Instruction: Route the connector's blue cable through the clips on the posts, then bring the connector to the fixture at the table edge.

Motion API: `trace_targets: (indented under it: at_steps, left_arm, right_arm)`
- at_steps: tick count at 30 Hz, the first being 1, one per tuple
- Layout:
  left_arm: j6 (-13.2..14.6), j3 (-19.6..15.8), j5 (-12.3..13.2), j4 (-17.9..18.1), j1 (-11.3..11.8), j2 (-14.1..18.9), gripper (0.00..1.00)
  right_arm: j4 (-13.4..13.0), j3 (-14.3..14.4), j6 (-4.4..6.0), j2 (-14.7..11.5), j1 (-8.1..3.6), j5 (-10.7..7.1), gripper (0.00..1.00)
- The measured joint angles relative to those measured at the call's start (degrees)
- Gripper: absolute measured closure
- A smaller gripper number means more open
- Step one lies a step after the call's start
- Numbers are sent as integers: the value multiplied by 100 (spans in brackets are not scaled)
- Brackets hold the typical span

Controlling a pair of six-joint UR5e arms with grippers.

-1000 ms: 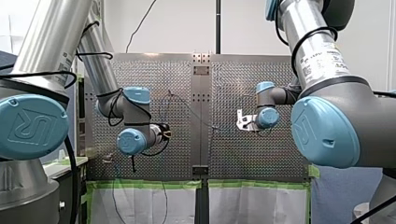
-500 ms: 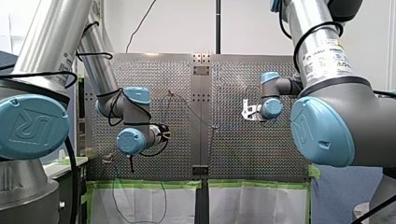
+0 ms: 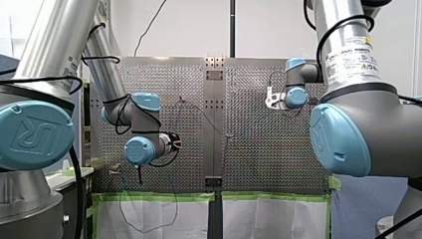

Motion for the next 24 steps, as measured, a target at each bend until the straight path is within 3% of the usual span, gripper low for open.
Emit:
trace_targets:
  at_steps: [7, 14, 24]
  left_arm:
    - [0, 1, 11, 6, 36, 0, 2]
    - [-11, 0, 21, 1, 77, 0, 2]
    - [-33, 2, 10, 6, 138, 0, 2]
  right_arm:
    - [313, -241, -81, -30, -182, 202, 83]
    - [473, -376, -96, -30, -349, 347, 83]
    - [638, -493, -132, -28, -594, 432, 83]
